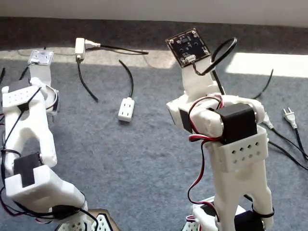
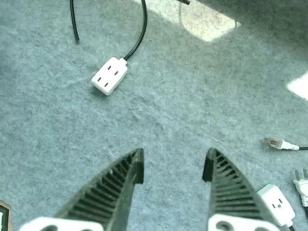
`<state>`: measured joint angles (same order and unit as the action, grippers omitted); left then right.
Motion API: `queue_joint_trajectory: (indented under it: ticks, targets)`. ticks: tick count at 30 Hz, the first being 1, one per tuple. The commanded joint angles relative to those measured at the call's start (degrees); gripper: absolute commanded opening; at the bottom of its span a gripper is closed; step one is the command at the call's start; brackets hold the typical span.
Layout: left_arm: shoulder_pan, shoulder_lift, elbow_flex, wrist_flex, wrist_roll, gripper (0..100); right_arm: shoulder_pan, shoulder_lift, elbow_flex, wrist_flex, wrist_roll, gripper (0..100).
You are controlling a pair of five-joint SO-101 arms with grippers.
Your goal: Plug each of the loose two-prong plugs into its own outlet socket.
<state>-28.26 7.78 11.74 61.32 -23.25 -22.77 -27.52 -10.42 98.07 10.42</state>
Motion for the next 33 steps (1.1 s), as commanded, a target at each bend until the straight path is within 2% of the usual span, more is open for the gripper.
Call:
queue_joint_trajectory:
  ticks: [1, 7, 11, 15, 20, 23, 26, 33]
  targets:
    - [-2.9, 4.0, 0.2, -4.4, -14.9, 1, 0.7, -1.5, 0.1, 2.0, 0.2, 20.6]
    - [-6.5, 12.2, -1.0, -5.0, -25.4, 1, 0.7, -1.5, 0.1, 2.4, 0.4, 20.6]
    - [-8.9, 13.2, -5.1, -1.7, -28.2, 5, 0.7, -1.5, 0.1, 2.4, 0.4, 20.6]
    - [-10.3, 13.1, -13.7, 7.4, -28.2, 17, 0.7, -1.5, 0.1, 2.4, 0.4, 20.6]
    - [-10.2, 13.2, -27.3, 19.9, -28.2, 17, 0.7, -1.5, 0.1, 2.5, 0.4, 20.6]
    - [-10.1, 13.6, -33.5, 23.8, -28.2, 17, 0.7, -1.5, 0.1, 2.5, 0.2, 20.6]
    - [-10.1, 13.9, -33.9, 23.5, -28.2, 17, 0.7, -1.5, 0.2, 2.6, 0.2, 20.6]
    - [-10.1, 18.9, -27.0, 15.8, -28.2, 17, 0.7, -1.5, 7.3, 2.3, 0.4, 20.6]
